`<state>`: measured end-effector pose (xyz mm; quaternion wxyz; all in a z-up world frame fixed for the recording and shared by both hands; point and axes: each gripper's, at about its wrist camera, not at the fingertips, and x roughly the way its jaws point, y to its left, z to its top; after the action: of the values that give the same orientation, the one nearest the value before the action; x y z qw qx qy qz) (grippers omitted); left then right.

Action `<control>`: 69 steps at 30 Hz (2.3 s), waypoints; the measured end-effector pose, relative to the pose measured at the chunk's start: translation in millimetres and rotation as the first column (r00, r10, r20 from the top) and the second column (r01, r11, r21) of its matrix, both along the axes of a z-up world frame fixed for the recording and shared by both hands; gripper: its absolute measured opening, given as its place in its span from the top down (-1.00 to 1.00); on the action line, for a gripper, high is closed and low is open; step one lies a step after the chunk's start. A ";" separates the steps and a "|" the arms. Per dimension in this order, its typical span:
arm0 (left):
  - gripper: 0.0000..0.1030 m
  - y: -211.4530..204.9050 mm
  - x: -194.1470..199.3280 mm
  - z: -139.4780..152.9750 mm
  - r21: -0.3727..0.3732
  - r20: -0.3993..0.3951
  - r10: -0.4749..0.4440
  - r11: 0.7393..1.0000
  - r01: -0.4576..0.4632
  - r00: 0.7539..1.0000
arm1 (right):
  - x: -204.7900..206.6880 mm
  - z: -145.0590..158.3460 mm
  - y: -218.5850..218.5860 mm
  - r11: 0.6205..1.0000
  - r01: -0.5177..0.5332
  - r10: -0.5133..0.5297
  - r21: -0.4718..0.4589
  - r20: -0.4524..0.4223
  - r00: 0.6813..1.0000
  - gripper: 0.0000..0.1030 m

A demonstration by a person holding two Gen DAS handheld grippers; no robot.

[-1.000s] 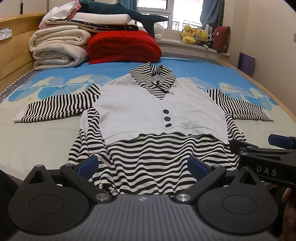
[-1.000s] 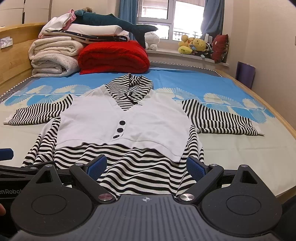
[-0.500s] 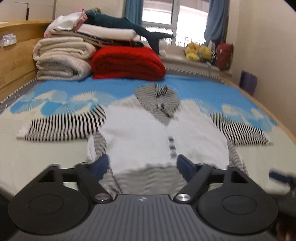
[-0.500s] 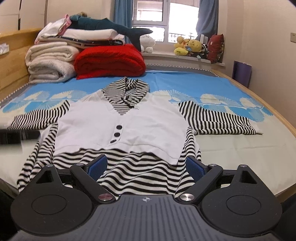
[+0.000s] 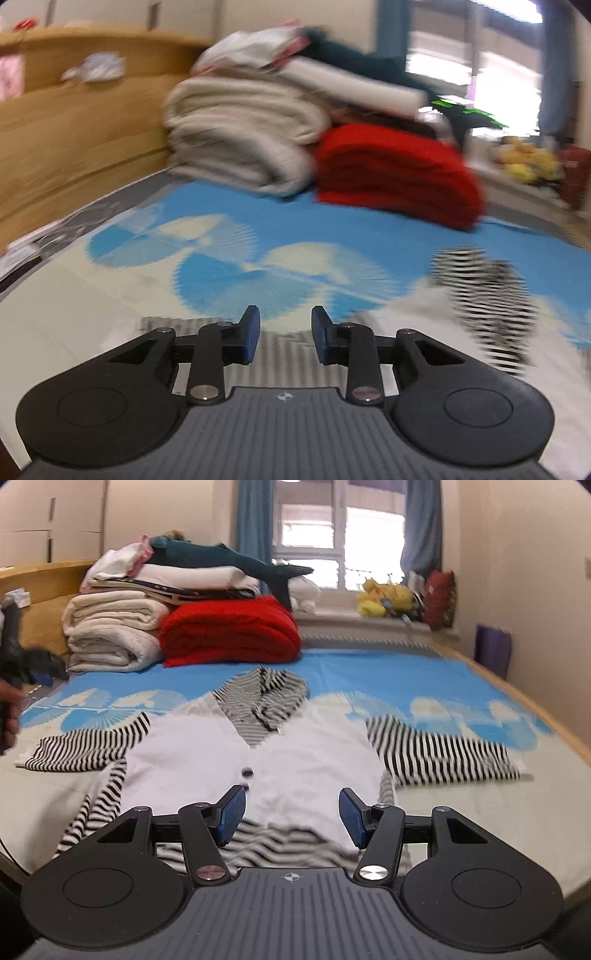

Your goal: Fold small clothes

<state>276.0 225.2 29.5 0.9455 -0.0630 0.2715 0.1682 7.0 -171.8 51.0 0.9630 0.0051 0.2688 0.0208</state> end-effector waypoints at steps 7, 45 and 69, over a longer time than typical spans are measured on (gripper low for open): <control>0.19 116.1 21.8 -76.6 -0.106 -0.157 0.183 0.974 -0.201 0.970 | 73.9 48.5 9.7 0.987 -0.161 0.162 -0.020 0.058 0.985 -0.37; 0.38 -152.6 73.6 -12.0 -0.299 -0.093 -0.366 0.897 0.324 0.926 | 316.4 -78.3 -102.0 0.884 0.268 -0.117 0.384 -0.373 0.920 0.24; 0.37 -67.4 103.3 -29.1 -0.356 -0.283 -0.154 0.933 0.045 0.947 | 329.2 -97.7 -95.0 0.713 0.426 -0.369 0.557 -0.218 0.903 0.95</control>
<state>379.4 157.8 0.3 0.8736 -0.1870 0.4427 0.0769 336.2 -266.8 -46.7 0.8808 0.3636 0.2848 -0.1041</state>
